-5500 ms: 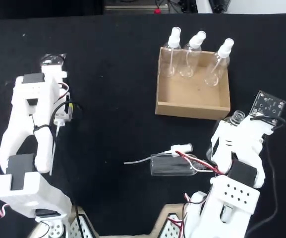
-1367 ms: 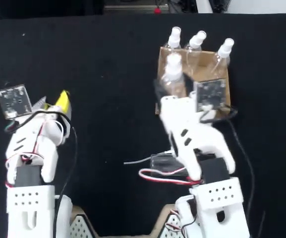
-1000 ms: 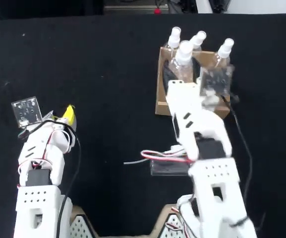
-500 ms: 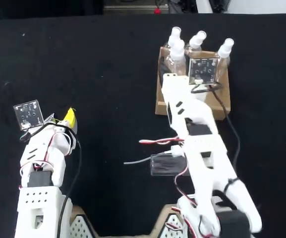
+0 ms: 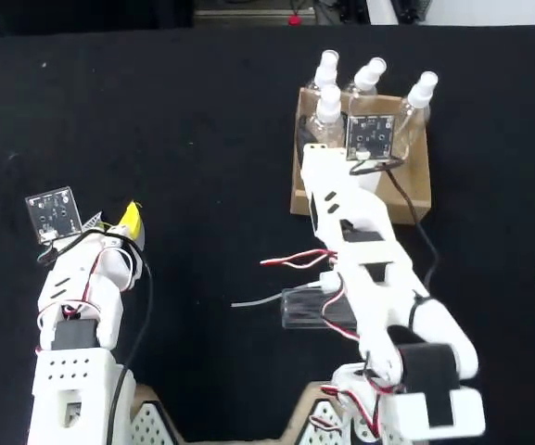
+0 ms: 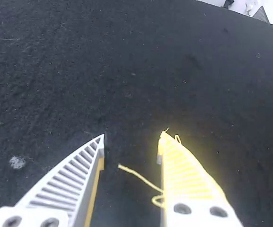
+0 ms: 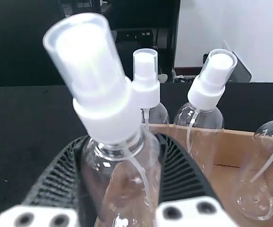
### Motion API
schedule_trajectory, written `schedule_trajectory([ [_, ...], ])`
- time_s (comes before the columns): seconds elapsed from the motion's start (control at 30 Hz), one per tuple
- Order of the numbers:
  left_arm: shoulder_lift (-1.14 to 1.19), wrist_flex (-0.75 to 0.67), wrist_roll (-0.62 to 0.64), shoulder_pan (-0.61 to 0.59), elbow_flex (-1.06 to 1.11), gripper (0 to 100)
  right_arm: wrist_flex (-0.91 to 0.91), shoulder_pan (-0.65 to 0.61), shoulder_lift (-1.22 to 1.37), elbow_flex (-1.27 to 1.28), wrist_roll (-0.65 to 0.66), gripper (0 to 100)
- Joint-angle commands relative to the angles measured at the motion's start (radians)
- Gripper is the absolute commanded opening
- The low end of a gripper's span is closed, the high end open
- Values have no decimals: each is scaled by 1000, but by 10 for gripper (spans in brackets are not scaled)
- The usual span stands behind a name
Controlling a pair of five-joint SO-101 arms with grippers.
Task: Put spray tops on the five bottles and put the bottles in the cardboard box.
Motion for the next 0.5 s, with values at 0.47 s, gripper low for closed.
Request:
schedule_trajectory([
  [0.47, -12, -14, 11, -10, -10, 177, -150, 14, 133, -48, -8, 15],
])
